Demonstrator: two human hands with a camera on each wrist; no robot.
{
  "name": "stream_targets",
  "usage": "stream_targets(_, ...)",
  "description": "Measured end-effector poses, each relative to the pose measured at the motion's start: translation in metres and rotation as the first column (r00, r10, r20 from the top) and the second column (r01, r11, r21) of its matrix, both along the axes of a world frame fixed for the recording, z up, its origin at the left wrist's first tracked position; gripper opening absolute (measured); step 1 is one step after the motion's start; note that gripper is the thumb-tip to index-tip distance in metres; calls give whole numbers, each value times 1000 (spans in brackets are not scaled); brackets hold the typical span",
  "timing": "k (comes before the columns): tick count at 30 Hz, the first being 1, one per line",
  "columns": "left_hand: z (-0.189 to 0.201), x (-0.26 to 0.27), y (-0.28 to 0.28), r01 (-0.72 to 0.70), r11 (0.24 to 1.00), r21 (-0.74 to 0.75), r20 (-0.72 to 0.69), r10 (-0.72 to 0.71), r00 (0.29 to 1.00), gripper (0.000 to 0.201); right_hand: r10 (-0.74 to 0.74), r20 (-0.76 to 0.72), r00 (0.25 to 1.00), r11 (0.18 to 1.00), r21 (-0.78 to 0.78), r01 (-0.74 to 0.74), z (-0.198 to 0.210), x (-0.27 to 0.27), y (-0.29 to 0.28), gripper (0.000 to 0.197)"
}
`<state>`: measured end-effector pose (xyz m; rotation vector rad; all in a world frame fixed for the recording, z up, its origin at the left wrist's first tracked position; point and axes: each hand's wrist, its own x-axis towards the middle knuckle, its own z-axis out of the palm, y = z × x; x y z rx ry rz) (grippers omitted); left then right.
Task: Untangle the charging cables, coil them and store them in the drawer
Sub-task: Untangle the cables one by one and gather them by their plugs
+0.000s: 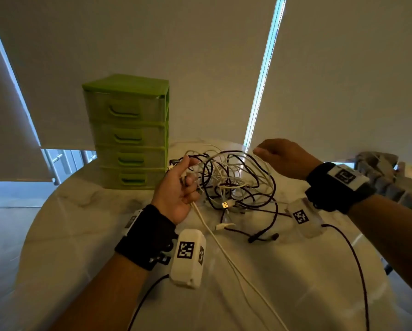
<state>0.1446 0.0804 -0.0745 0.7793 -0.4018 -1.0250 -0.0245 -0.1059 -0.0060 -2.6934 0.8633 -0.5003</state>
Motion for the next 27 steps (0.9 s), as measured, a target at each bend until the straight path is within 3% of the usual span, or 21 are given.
stream_targets(2, -3, 5, 1, 12, 1000, 27, -6, -12, 1000, 22, -57, -140, 989, 993, 95, 71, -18, 4, -20, 47)
stream_targets(4, -4, 7, 1, 27, 998, 52, 24, -29, 999, 22, 18, -239, 971, 941, 332, 64, -37, 12, -31, 62)
stream_targets(7, -5, 7, 1, 28, 997, 71, 73, -33, 997, 23, 203, -305, 930, 840, 543, -5, -54, 29, -22, 38)
stream_targets(9, -5, 7, 3, 14, 997, 78, 86, -21, 996, 23, 275, -345, 897, 830, 556, -41, -50, 39, -10, 21)
stream_targets(11, -6, 8, 5, -6, 997, 78, 93, -1, 996, 23, 276, -332, 902, 859, 507, -76, -38, 48, -8, 23)
stream_targets(14, -5, 12, 9, -42, 998, 55, 84, 37, 996, 21, 46, -45, 998, 969, 244, -34, 0, 56, -18, 22)
stream_targets(16, -5, 13, 10, -61, 997, 45, 88, 57, 994, 22, -39, 260, 965, 999, 47, 27, 28, 55, -20, 14)
stream_targets(17, -6, 14, 11, -68, 997, 46, 96, 63, 993, 22, -31, 370, 929, 999, 21, 25, 36, 53, -20, 10)
stream_targets(19, -7, 15, 11, -75, 996, 48, 111, 69, 991, 22, 41, 421, 906, 987, 126, -103, 46, 47, -14, 36)
stream_targets(21, -7, 14, 11, -81, 995, 53, 121, 74, 990, 22, 113, 332, 936, 935, 284, -213, 40, 40, -6, 54)
stream_targets(24, -7, 12, 12, -96, 993, 63, 129, 87, 988, 22, 124, 363, 924, 946, 239, -221, 16, 32, 4, 31)
stream_targets(26, -7, 9, 13, -106, 992, 66, 144, 96, 985, 21, 95, 514, 853, 954, 196, -225, 3, 31, 9, 16)
stream_targets(27, -7, 7, 12, -109, 992, 67, 162, 97, 982, 19, 92, 580, 810, 943, 210, -257, -3, 31, 11, 18)
